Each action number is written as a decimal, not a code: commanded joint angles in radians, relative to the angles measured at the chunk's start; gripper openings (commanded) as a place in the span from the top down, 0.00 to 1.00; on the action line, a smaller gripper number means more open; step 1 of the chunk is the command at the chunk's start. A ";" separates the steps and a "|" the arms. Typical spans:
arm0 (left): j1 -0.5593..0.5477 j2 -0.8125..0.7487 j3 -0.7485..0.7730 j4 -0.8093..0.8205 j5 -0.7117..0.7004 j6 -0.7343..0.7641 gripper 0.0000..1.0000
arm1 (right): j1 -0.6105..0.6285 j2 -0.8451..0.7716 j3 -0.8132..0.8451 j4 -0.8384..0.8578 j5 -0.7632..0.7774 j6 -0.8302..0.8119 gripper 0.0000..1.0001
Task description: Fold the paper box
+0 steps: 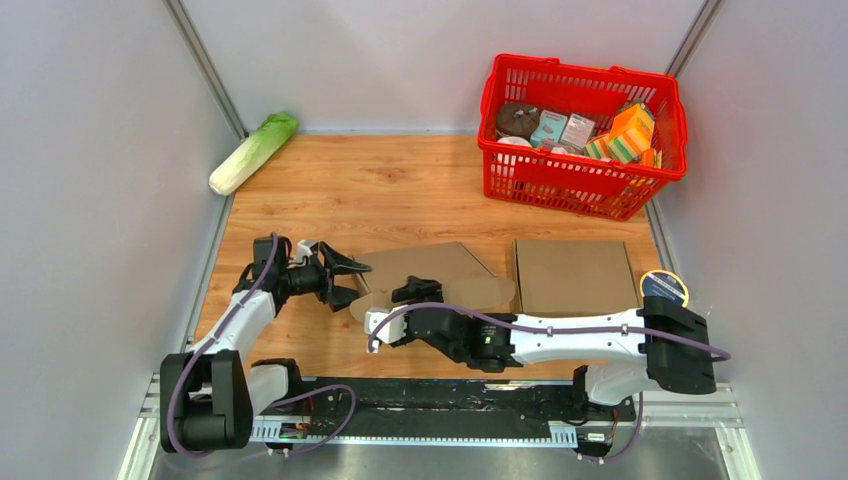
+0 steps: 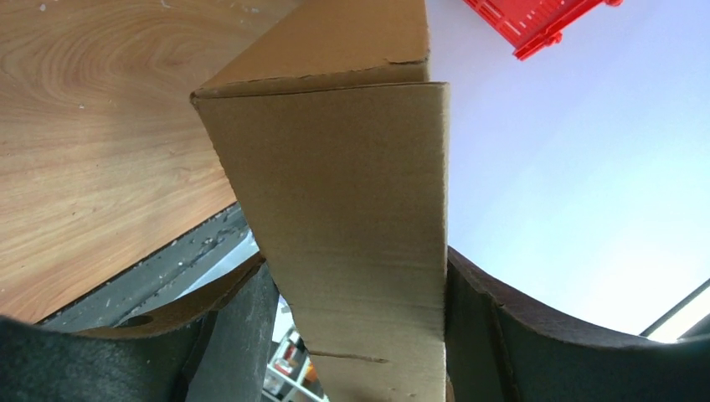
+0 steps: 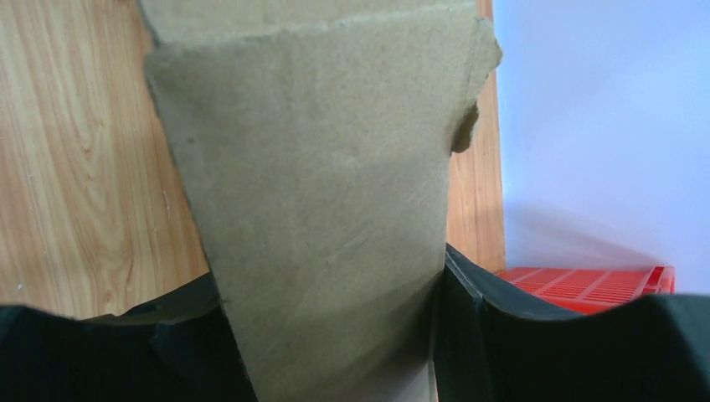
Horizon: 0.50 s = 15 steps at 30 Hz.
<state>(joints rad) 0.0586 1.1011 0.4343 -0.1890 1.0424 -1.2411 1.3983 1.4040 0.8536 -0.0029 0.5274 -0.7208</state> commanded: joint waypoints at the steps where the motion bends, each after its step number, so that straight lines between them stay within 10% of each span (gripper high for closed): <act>1: 0.041 -0.073 0.089 -0.080 -0.053 0.270 0.26 | -0.013 -0.082 0.102 -0.070 -0.053 0.104 0.50; 9: 0.047 -0.242 0.172 -0.337 -0.177 0.544 0.24 | -0.065 -0.148 0.159 -0.216 -0.061 0.156 0.52; 15: 0.061 -0.362 0.146 -0.269 -0.259 0.457 0.23 | -0.074 -0.183 0.171 -0.316 -0.066 0.179 0.54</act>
<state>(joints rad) 0.0929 0.7971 0.5858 -0.5964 0.9325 -0.9707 1.3628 1.3239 0.9642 -0.2394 0.3943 -0.6762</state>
